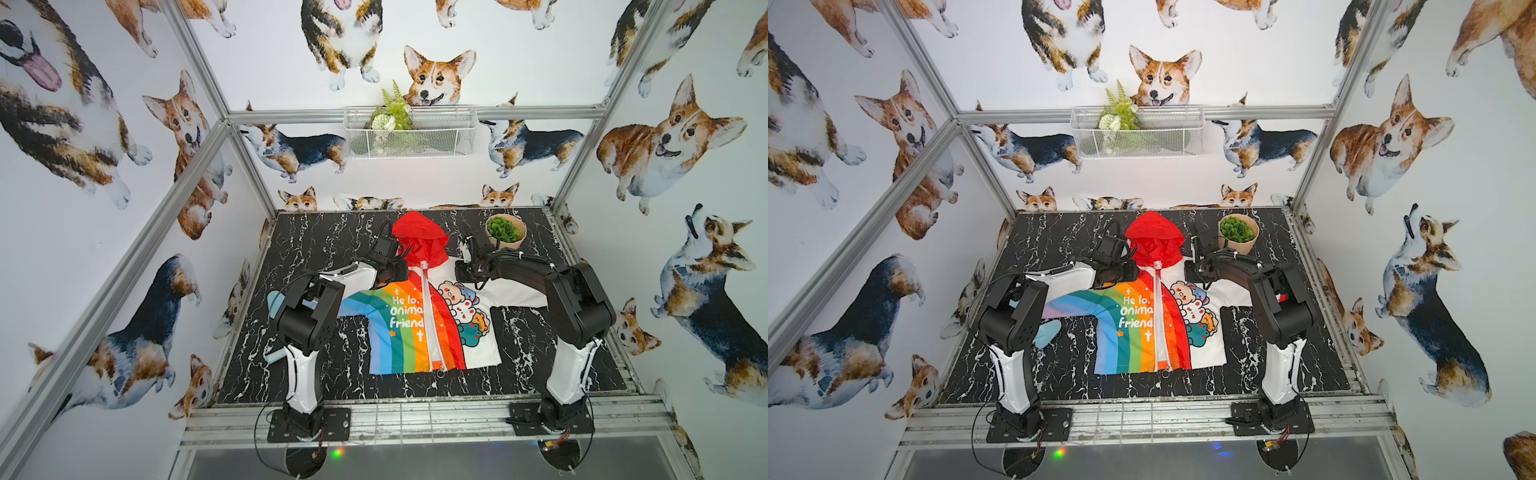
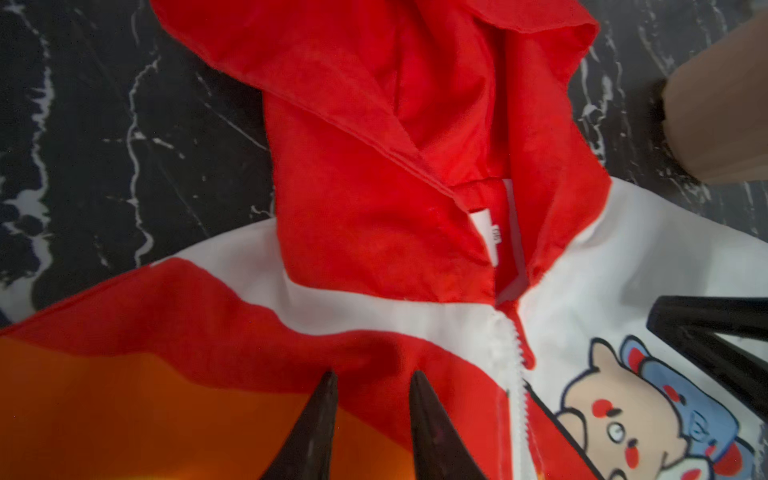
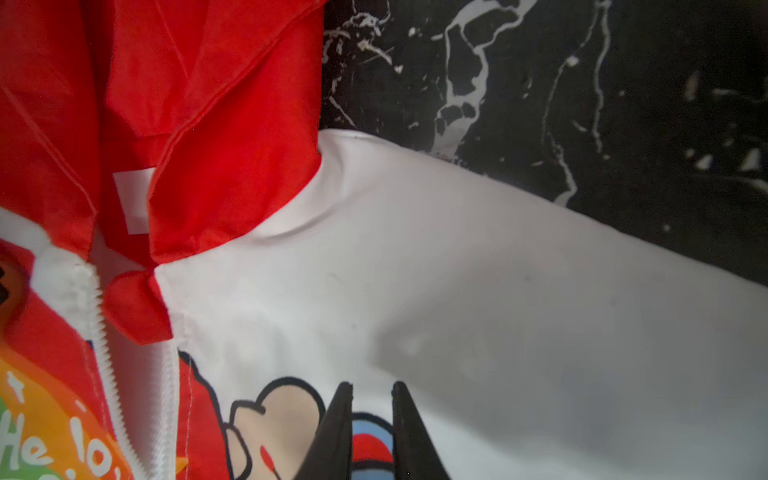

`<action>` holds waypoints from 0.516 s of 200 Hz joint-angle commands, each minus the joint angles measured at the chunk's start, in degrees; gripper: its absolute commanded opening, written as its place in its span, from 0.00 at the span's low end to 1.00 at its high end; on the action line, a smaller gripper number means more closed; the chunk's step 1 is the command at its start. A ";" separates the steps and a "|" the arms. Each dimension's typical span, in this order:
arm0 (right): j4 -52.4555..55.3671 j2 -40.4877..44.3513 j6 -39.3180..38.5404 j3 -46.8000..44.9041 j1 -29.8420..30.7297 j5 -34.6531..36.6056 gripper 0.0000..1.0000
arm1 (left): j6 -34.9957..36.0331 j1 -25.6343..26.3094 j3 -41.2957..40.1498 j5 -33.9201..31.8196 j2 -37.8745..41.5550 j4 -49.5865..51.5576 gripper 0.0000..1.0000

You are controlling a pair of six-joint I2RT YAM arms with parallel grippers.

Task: Unzip the jacket
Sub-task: Smooth out the jacket at the center of the board.

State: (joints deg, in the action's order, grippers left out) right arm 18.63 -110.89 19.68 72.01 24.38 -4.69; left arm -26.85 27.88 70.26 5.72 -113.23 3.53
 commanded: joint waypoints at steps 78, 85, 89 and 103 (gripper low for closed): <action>8.85 -7.21 5.87 5.35 -2.92 5.33 0.19 | -1.03 -4.78 4.04 -0.36 -6.29 4.07 0.31; 9.11 -7.32 6.04 5.44 -3.19 4.67 0.19 | -0.72 -5.02 4.80 -0.29 -6.72 4.73 0.31; 9.26 -7.41 6.04 5.45 -3.14 4.48 0.19 | -0.63 -5.16 5.21 -0.12 -6.98 5.04 0.31; 9.34 -7.18 6.14 4.96 -2.99 4.10 0.19 | -0.31 -5.37 5.92 0.13 -7.38 5.70 0.31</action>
State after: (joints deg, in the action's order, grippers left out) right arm 20.21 -117.03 24.16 78.02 21.65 -2.74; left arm -28.03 23.16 75.37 7.22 -119.33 2.68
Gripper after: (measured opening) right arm 0.189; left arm 0.310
